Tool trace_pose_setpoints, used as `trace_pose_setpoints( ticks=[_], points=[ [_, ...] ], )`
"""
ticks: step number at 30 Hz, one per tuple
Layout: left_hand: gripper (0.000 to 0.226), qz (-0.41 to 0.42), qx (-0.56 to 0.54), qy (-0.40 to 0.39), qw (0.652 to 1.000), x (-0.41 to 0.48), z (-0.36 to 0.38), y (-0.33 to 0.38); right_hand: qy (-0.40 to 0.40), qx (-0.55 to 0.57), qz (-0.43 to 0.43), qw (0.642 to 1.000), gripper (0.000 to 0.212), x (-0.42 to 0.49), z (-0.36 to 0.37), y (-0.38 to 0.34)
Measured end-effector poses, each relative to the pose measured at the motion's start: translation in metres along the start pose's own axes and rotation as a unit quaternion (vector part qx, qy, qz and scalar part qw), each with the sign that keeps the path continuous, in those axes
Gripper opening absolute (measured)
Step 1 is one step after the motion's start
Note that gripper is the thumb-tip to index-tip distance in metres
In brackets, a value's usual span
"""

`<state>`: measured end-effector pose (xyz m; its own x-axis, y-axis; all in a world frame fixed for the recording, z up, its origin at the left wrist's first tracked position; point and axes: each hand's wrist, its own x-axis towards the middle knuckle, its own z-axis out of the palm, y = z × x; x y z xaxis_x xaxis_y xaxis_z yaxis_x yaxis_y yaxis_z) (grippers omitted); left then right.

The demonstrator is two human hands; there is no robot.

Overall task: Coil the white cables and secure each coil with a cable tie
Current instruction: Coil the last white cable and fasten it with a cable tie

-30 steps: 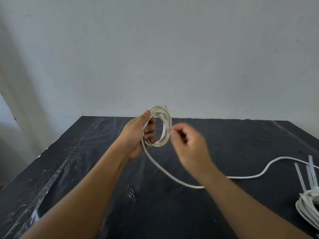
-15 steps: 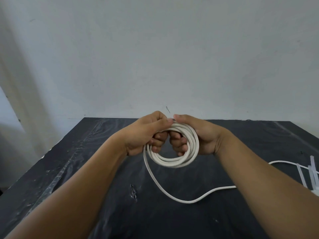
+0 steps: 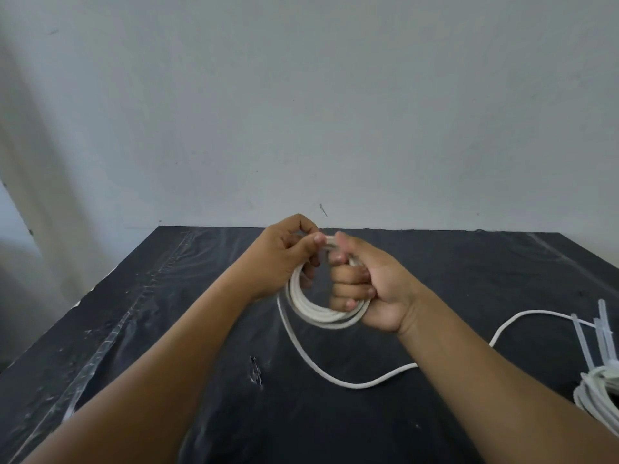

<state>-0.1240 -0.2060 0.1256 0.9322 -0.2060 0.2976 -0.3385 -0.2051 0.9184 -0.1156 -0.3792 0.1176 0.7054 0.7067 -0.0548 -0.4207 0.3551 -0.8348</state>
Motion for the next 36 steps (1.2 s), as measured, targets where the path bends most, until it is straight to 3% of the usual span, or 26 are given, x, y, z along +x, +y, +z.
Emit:
trace_pose_setpoints(
  ticks=[3, 6, 12, 16, 20, 27, 32, 36],
  points=[
    [0.027, -0.047, 0.018, -0.008, 0.999, -0.003, -0.004, -0.015, 0.028, 0.078, -0.048, 0.995, 0.035, -0.001, -0.008, -0.008],
    [0.027, -0.058, 0.031, 0.016, 0.998, -0.002, -0.012, -0.025, 0.053, 0.084, -0.071, 0.992, 0.035, -0.008, -0.015, -0.013],
    [0.027, -0.021, 0.047, 0.173, 0.984, 0.016, -0.029, -0.016, -0.026, 0.019, 0.021, 0.999, 0.035, -0.017, -0.020, 0.005],
    [0.021, -0.007, 0.057, 0.198, 0.979, 0.019, -0.029, -0.012, -0.048, 0.043, 0.022, 0.998, 0.036, -0.019, -0.020, 0.012],
    [0.019, -0.017, 0.051, 0.207, 0.977, 0.018, -0.028, -0.018, 0.040, 0.067, -0.022, 0.997, 0.039, -0.016, -0.016, 0.013],
    [0.025, -0.063, 0.035, 0.092, 0.993, -0.010, -0.010, -0.049, 0.173, 0.219, -0.177, 0.944, 0.042, -0.008, -0.023, -0.027],
    [0.033, -0.047, 0.177, 0.037, 0.982, -0.013, -0.012, -0.048, 0.291, 0.227, -0.297, 0.881, 0.034, 0.009, -0.019, -0.062],
    [0.042, -0.042, 0.306, 0.042, 0.950, -0.010, -0.020, -0.033, 0.374, 0.166, -0.318, 0.856, 0.037, 0.012, -0.016, -0.080]
  ],
)
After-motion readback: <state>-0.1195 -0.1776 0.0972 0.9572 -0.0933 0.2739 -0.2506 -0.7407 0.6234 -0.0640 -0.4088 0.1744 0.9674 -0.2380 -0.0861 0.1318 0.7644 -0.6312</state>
